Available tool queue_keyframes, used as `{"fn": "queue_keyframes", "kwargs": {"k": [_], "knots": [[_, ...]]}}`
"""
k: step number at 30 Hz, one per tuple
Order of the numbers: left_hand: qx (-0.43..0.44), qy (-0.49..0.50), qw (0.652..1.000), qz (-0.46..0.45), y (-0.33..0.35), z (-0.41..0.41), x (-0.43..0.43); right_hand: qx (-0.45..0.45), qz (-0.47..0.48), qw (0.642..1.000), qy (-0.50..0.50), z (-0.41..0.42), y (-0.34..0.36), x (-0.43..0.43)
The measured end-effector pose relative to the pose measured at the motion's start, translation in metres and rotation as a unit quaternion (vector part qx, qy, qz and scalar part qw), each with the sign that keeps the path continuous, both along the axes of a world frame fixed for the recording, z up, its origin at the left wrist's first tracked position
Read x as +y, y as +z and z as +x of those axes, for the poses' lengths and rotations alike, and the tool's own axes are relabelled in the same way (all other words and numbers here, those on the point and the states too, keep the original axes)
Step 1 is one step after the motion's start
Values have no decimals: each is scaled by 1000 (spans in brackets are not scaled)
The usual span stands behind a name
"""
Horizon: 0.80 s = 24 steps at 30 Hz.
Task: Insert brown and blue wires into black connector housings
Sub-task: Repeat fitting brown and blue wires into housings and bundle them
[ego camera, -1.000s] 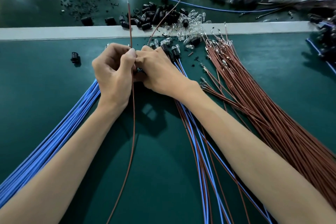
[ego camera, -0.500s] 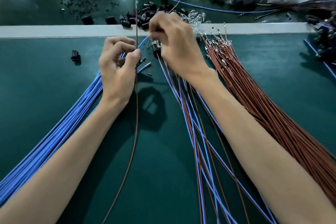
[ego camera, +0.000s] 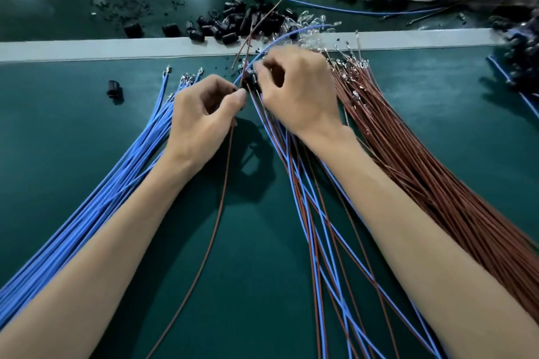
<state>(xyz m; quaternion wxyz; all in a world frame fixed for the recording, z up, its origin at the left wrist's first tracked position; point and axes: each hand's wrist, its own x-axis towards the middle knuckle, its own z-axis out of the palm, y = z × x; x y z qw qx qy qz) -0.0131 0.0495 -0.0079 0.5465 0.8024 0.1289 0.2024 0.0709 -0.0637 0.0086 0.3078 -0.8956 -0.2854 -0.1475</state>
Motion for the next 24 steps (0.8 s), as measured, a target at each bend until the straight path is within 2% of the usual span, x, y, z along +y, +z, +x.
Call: {"fn": "queue_keyframes", "kwargs": {"k": [1, 3, 5, 7, 9, 12, 14, 16, 19, 21, 22, 24], "knots": [[-5, -4, 1000, -10, 0, -1, 1, 59, -1, 998, 10, -1, 1, 1], [-12, -18, 1000, -22, 1, -2, 1, 198, 74, 976, 58, -1, 6, 2], [-21, -32, 999, -24, 1, -3, 0, 349, 190, 910, 122, -2, 13, 1], [-29, -32, 999, -29, 2, -4, 0, 417, 245, 858, 174, -1, 16, -2], [-36, -30, 998, -38, 2, -4, 0, 424, 249, 846, 208, -2, 16, -6], [-35, -31, 999, -28, 1, -4, -1, 383, 244, 868, 201, -3, 15, -5], [-27, -32, 999, -17, 1, -4, -2, 350, 248, 893, 135, 2, 13, -4], [-22, -21, 999, -10, 0, -5, -3, 329, 275, 902, 43, 12, 12, -7], [-24, 1, 1000, -16, 0, -4, -2, 318, 367, 872, -59, 27, 11, -12], [-18, 4, 1000, -3, 0, -4, -1, 314, 414, 850, -86, 30, 11, -14], [-16, 5, 1000, 1, 1, -4, -1, 327, 424, 841, -72, 31, 11, -14], [-18, 9, 1000, -4, 3, -4, -2, 376, 395, 838, 26, 26, 12, -12]]}}
